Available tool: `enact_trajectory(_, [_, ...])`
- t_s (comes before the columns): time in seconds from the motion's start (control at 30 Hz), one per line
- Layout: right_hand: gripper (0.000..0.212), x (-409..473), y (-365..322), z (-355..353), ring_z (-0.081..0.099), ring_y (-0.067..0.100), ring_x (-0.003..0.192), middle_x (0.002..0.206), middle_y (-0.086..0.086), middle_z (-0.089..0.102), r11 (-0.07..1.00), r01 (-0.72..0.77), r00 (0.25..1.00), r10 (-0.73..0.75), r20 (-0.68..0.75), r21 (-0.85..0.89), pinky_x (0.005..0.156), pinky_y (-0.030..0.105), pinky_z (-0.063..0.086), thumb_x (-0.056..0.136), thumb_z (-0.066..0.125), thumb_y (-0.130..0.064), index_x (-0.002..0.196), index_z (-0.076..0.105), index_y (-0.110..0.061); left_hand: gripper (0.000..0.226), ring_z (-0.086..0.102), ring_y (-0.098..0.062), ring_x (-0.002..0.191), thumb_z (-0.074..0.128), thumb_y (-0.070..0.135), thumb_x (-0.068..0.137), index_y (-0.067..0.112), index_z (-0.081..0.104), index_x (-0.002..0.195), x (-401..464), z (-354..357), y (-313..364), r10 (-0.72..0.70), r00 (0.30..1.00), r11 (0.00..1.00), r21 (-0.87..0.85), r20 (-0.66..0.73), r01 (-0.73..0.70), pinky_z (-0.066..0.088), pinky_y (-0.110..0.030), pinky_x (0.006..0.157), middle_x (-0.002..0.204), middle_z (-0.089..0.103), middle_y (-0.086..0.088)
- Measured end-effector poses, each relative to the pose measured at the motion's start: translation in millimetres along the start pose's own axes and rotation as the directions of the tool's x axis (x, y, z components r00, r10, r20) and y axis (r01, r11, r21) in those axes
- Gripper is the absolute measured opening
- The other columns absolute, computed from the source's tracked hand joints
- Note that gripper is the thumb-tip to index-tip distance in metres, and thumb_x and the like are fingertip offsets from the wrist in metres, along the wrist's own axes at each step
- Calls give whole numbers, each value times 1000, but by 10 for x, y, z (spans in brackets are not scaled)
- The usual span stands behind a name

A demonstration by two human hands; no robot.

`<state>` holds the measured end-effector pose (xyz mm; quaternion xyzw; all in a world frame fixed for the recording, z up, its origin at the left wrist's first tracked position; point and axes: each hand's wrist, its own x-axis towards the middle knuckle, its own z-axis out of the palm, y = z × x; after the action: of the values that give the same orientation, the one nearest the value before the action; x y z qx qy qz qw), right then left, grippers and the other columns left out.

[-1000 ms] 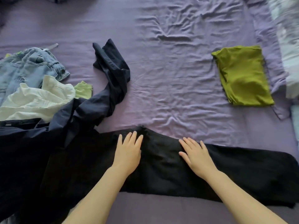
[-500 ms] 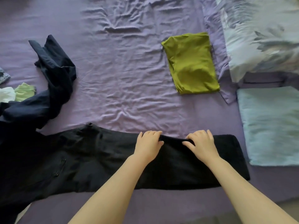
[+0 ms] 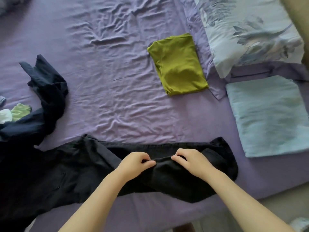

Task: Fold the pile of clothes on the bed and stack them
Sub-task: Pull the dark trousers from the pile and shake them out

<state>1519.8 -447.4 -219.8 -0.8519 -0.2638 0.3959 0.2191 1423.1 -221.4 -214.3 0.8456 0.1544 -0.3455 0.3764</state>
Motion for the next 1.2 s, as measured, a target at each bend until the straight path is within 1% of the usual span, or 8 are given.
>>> enact_trajectory(0.2, [22,147,232,234,51,19,120,121,-3,60,992,-21,953,-17,-302,-122,104,43,38,94,56,-27,114,62,-19,25,49,-14,117,52,30,97,24,63,119,130,-25,-254,91,939,965,262,-333,-1,39,-26,95,123,57,10])
enact_trajectory(0.33, [53,274,551,-26,34,21,136,145,-4,41,822,-216,976,185,-112,-528,114,52,15,95,48,-48,142,35,-29,47,33,-18,137,55,37,94,27,45,139,400,-154,-320,59,976,851,522,-210,61,20,-40,116,142,46,6])
enact_trajectory(0.53, [36,287,651,-494,53,24,108,108,0,59,762,-83,992,126,21,-643,89,35,35,91,46,-56,105,60,-26,28,48,-21,112,55,43,93,24,57,113,600,-283,-268,69,992,797,603,-108,10,31,-34,101,114,56,2])
enact_trajectory(0.67, [30,404,686,-923,60,26,92,93,1,61,826,-150,977,40,-209,-543,70,33,29,90,52,-53,86,52,-24,19,58,-25,93,49,35,98,18,41,95,743,-413,-117,59,983,885,464,-173,29,34,-37,98,88,60,2])
enact_trajectory(0.8, [31,659,837,-1135,46,24,121,117,-1,59,750,-229,966,98,-239,-620,104,47,28,89,57,-46,114,57,-27,39,55,-25,112,56,38,94,19,42,125,990,-389,97,41,993,859,511,-107,20,37,-35,89,122,60,1])
enact_trajectory(0.9, [52,717,1083,-1164,19,27,142,147,1,34,761,-275,956,279,-86,-587,112,56,16,87,58,-49,131,44,-25,57,51,-25,115,66,41,86,18,38,130,1163,-286,257,35,999,781,624,-21,-14,37,-36,90,126,54,-1])
enact_trajectory(1.0, [34,707,1300,-1225,42,26,125,133,1,42,823,-290,957,262,-127,-489,100,43,35,81,67,-47,104,54,-26,33,56,-26,103,58,33,93,15,43,116,1299,-214,341,91,996,747,662,-20,-55,34,-33,80,113,60,-3])
enact_trajectory(1.2, [42,599,1562,-1395,57,23,93,103,4,59,919,-279,861,368,-351,279,82,29,42,80,73,-14,117,54,-18,22,57,-26,97,51,36,97,15,51,104,1498,-181,653,26,999,901,433,-23,-14,44,-36,77,102,61,-1])
